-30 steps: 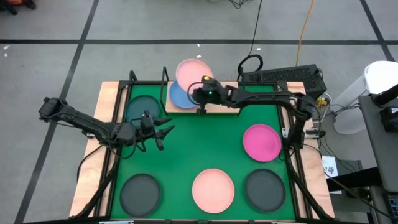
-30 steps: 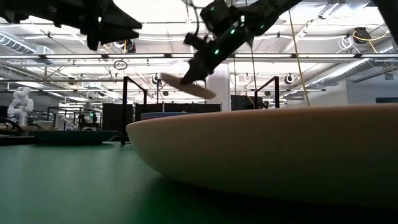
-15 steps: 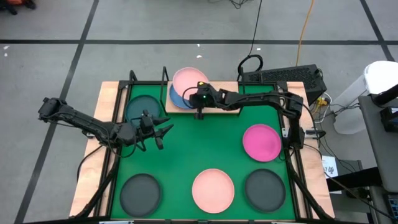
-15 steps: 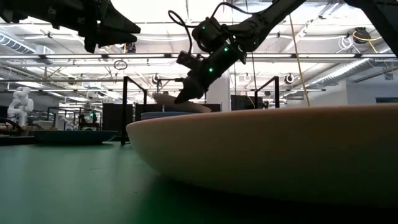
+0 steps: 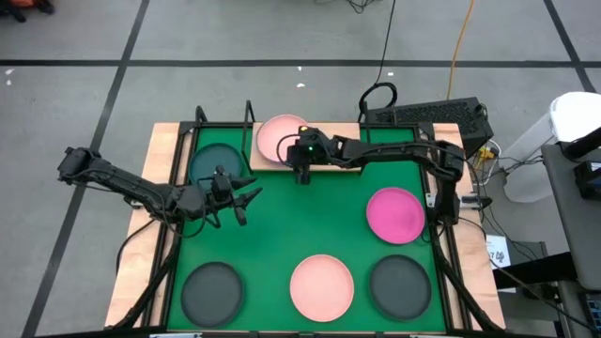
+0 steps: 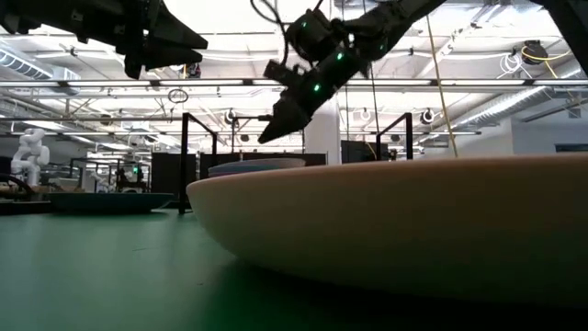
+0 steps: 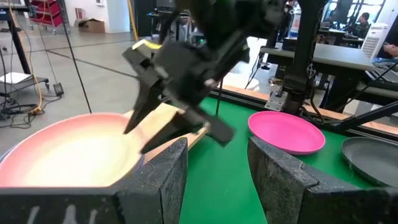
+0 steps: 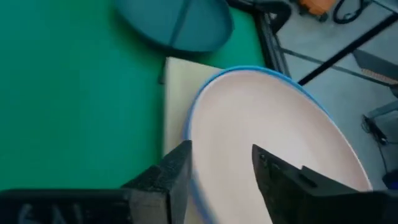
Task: Place and stack plates onto a shelf
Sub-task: Stack the light orange plate on top of the light orange plate on the shelf
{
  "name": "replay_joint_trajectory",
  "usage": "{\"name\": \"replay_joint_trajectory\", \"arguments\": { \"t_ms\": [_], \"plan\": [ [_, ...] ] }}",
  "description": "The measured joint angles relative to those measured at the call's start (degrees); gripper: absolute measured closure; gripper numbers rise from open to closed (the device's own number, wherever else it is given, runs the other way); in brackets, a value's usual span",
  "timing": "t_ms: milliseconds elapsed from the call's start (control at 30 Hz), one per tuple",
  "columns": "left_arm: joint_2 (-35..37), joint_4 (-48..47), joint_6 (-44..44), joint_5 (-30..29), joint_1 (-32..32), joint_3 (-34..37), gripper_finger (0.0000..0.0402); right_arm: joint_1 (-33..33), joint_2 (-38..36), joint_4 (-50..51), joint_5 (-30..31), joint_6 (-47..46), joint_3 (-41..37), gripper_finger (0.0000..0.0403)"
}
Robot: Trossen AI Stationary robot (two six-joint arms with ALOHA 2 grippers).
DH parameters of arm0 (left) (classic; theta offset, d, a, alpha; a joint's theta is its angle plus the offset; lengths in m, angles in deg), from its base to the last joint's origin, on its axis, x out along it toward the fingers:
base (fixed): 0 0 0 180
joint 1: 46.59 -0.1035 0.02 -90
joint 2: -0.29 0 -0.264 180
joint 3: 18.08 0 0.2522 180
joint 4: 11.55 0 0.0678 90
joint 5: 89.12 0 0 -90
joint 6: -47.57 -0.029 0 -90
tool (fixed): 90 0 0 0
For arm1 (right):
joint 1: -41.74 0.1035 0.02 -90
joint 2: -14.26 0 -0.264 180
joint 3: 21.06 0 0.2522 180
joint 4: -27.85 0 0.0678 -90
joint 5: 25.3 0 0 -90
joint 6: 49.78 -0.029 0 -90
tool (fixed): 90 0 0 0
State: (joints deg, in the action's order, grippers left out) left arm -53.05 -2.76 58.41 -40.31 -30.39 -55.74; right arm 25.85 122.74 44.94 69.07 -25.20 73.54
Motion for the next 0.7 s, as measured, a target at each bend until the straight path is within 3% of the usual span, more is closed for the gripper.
{"name": "replay_joint_trajectory", "arguments": {
  "t_ms": [233,367,700],
  "plan": [
    [-0.1,0.0,1.5,3.7,0.0,0.0,0.0229,4.1,-9.1,9.5,2.2,-1.4,-0.5,0.0244],
    [-2.4,0.2,3.2,7.8,0.1,0.0,0.0229,7.8,-18.7,11.5,3.4,-4.3,-6.2,0.0243],
    [-16.0,-0.6,19.8,16.7,0.0,-2.6,0.0229,16.2,-46.1,-11.3,3.3,-14.9,-35.7,0.0243]
  ]
}}
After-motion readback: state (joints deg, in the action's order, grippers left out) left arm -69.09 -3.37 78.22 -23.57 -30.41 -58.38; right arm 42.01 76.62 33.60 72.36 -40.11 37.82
